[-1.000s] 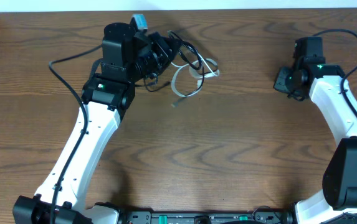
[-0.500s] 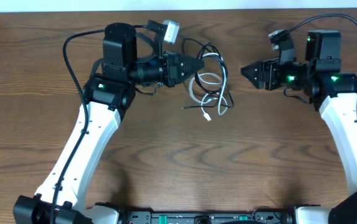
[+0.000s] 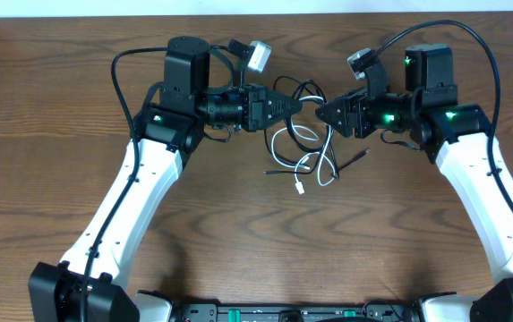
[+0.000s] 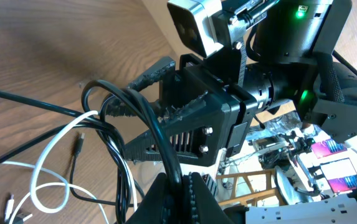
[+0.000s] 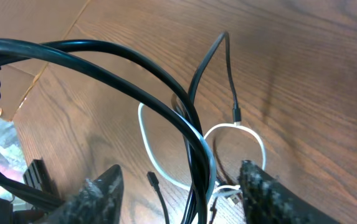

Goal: Untangle cables

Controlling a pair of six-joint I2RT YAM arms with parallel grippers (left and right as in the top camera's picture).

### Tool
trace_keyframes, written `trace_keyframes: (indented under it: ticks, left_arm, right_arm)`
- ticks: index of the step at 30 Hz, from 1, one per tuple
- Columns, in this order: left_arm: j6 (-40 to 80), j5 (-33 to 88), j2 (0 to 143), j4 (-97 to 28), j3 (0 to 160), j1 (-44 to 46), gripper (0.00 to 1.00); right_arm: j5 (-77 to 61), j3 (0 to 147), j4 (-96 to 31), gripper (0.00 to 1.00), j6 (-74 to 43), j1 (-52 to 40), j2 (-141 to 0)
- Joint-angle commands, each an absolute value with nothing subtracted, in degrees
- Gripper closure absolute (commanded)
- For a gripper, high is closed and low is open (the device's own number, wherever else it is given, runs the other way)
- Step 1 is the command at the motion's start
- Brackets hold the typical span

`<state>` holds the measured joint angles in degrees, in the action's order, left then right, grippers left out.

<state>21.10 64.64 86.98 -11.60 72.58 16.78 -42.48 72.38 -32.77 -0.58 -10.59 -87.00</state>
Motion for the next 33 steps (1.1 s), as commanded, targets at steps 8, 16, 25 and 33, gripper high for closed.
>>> trace_keyframes:
  ticks: [8,16,25,33]
  left_arm:
    - [20.18,66.41,86.85,-11.53,73.3,16.75,0.93]
    - [20.18,66.11,86.85,-11.53,73.3,16.73,0.93]
    - [23.22,53.17,86.85,-11.53,73.3,16.69,0.93]
    - [23.83,46.63,86.85,-13.45,73.3,16.58,0.93]
  right_arm:
    - [-43.94,71.79,-33.87,0.72,0.32,-10.98,-90.02]
    - [-39.57,71.77,-34.3,0.99,-0.67,-10.85,-90.76]
    - [-0.84,71.42,-45.06,0.99,-20.25,-9.08,-91.33]
    - [-7.29,71.35,-44.18,0.99,-15.53,-9.1,-92.79]
